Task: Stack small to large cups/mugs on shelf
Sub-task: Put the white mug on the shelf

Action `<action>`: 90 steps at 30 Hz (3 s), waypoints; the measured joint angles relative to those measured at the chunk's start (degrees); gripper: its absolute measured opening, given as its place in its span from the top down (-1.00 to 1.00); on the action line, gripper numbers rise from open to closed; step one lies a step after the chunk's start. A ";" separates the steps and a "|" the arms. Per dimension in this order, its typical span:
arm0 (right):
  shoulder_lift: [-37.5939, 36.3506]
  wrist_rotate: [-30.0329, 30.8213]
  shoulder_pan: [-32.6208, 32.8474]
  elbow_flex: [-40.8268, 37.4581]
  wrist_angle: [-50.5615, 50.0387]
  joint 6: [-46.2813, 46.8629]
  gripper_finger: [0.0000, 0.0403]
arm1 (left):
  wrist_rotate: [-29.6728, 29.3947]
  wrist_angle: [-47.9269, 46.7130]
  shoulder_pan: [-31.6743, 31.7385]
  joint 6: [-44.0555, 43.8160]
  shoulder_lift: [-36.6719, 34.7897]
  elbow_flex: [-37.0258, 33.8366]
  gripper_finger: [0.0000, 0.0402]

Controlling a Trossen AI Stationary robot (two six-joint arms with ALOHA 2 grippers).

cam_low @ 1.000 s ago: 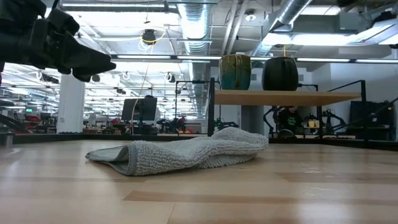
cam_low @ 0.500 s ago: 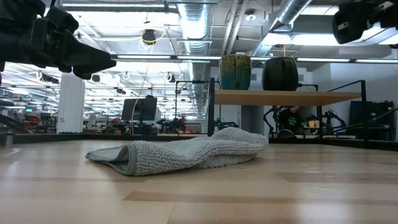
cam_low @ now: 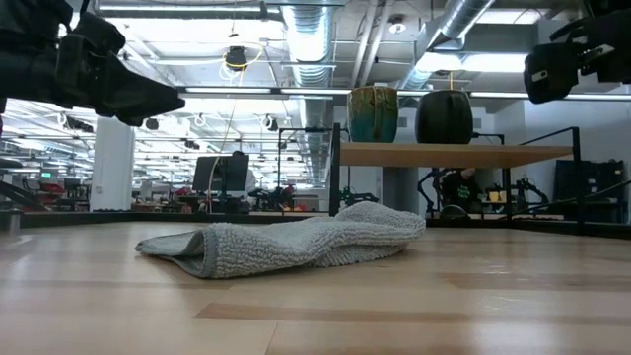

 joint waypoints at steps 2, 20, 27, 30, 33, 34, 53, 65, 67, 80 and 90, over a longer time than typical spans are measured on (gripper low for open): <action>-0.87 -0.23 -0.54 -0.58 -0.17 -0.23 -0.19 | -0.06 -0.38 0.00 -0.66 -0.02 0.00 0.05; -3.85 -3.99 -1.50 -4.93 -0.44 4.72 -0.19 | 0.15 -1.15 0.00 -8.91 0.00 0.00 0.05; -3.84 -3.99 -1.50 -4.93 -0.48 4.72 -0.19 | -4.68 -6.51 0.00 -12.61 -0.01 0.02 0.05; -3.84 -3.80 -1.50 -4.93 -0.50 4.73 -0.19 | -4.71 -7.92 0.00 -14.13 0.00 0.01 0.05; -3.84 -3.68 -1.50 -4.93 -0.51 4.72 -0.19 | -4.57 -7.95 0.00 -15.88 -0.02 0.02 0.05; -3.84 -3.67 -1.50 -4.93 -0.52 4.72 -0.19 | -3.89 -8.06 0.00 -16.35 -0.02 0.21 0.05; -3.84 1.34 -1.50 -4.93 -0.97 5.64 -0.19 | 24.27 -31.46 -6.92 -21.55 11.52 21.32 0.11; -3.84 6.44 -1.50 -4.93 -1.57 6.77 -0.19 | 24.89 -36.60 -21.98 -25.42 33.73 33.27 0.26; -3.84 6.51 -1.50 -4.93 -1.59 6.82 -0.19 | 25.68 -36.77 -24.03 -26.75 37.38 34.65 0.28; -3.84 6.50 -1.50 -4.93 -1.59 9.29 -0.19 | 23.91 -41.26 -29.49 -35.36 51.86 42.71 0.36; -3.84 6.46 -1.50 -4.93 -1.59 9.29 -0.19 | 24.99 -43.49 -29.59 -39.50 59.48 42.82 0.36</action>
